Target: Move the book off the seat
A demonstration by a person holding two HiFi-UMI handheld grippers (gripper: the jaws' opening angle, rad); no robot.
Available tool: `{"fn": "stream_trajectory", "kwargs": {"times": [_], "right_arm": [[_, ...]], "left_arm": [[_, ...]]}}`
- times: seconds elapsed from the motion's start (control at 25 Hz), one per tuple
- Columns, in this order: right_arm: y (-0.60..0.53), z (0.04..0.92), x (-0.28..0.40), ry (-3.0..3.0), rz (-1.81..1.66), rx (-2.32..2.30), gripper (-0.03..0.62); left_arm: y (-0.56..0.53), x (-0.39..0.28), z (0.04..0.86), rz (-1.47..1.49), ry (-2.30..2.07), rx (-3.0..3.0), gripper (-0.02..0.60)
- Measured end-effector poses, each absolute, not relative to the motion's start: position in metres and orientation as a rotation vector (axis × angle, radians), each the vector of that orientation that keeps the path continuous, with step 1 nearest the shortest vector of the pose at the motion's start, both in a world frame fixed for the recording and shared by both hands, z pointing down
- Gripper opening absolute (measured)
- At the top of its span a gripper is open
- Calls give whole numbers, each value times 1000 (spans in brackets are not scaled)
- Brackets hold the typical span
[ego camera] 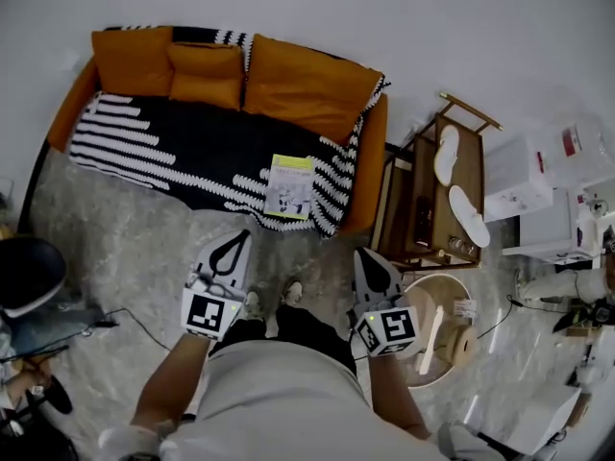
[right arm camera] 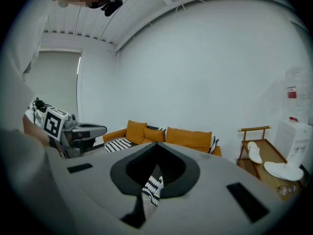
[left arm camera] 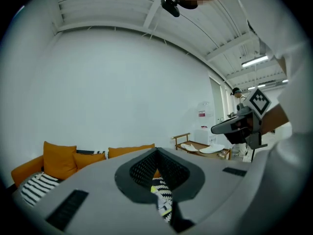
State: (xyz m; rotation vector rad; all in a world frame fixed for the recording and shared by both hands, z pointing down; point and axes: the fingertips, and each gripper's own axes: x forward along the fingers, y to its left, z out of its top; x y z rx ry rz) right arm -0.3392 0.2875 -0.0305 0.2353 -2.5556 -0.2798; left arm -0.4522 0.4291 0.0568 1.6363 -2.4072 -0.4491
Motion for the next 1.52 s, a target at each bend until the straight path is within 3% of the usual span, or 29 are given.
{"fn": "stream_trajectory", "kwargs": {"times": [0.36, 0.88, 1.0, 1.52], "right_arm": [[213, 30, -369, -2479, -102, 167, 21], [122, 217, -386, -2288, 73, 139, 26], [102, 268, -378, -2232, 121, 156, 89], [22, 454, -347, -2061, 405, 290, 155]], "left_arm": [[408, -479, 70, -366, -2423, 1469, 17], [320, -486, 191, -376, -2329, 1428, 17], [307, -483, 223, -396, -2308, 1416, 17], [260, -467, 338, -367, -2196, 1389, 17]]}}
